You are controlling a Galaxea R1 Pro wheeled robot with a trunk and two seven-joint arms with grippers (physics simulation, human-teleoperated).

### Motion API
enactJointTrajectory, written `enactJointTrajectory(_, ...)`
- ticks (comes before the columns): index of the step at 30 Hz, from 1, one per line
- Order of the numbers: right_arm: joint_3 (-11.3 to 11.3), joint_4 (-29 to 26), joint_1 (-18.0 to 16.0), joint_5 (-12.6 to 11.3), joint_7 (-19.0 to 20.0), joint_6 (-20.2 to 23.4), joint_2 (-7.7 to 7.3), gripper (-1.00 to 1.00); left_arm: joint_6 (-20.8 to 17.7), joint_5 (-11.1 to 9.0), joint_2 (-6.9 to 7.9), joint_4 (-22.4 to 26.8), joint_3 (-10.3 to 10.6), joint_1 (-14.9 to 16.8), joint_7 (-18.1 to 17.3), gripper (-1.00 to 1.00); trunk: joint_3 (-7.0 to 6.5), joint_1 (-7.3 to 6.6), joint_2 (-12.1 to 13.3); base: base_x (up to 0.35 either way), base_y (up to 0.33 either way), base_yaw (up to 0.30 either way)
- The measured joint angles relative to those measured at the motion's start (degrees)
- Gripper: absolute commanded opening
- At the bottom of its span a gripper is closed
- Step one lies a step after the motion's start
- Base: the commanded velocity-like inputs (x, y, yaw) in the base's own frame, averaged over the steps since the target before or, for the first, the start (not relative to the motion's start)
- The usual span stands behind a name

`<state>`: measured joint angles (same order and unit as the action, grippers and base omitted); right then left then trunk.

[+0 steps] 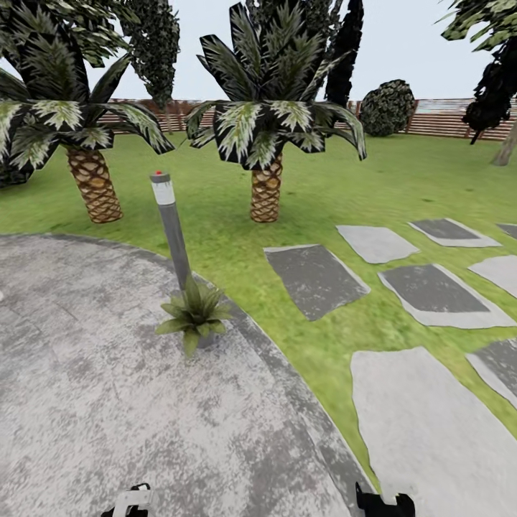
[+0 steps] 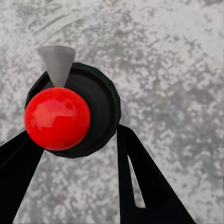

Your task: Pick up the pesticide atomizer in the garden and spray insectifuge to fully cover both potted plants in the garden.

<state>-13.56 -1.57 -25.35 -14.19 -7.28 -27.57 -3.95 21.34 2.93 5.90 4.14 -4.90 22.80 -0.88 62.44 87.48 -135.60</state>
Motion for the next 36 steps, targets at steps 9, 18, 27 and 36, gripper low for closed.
enactJointTrajectory(9, 0.0, 0.0, 0.0, 0.0, 0.0, 0.0, 0.0, 1.0, 0.0, 0.0, 0.0, 0.0, 0.0, 0.0, 0.0, -1.0, 0.0, 0.03, 0.0, 0.121, 0.001, 0.277)
enactJointTrajectory(18, 0.0, -0.1, 0.0, 0.0, 0.0, 0.0, -0.01, 1.0, 0.0, 0.0, -0.04, 0.0, 0.0, 0.0, 0.0, -1.0, 0.0, 0.0, 0.0, 0.206, 0.0, 0.23)
enactJointTrajectory(27, 0.0, 0.1, 0.0, 0.3, 0.0, -0.1, -0.2, 1.0, 0.0, 0.0, -0.08, 0.0, 0.0, 0.0, 0.0, -1.0, 0.0, 0.01, 0.0, 0.3, 0.0, 0.011)
enactJointTrajectory(36, -0.1, -0.1, 0.0, 0.2, 0.0, -0.2, -0.09, 1.0, 0.0, 0.0, -0.1, 0.0, 0.0, 0.0, 0.0, -1.0, 0.0, 0.01, 0.0, 0.187, -0.023, 0.0)
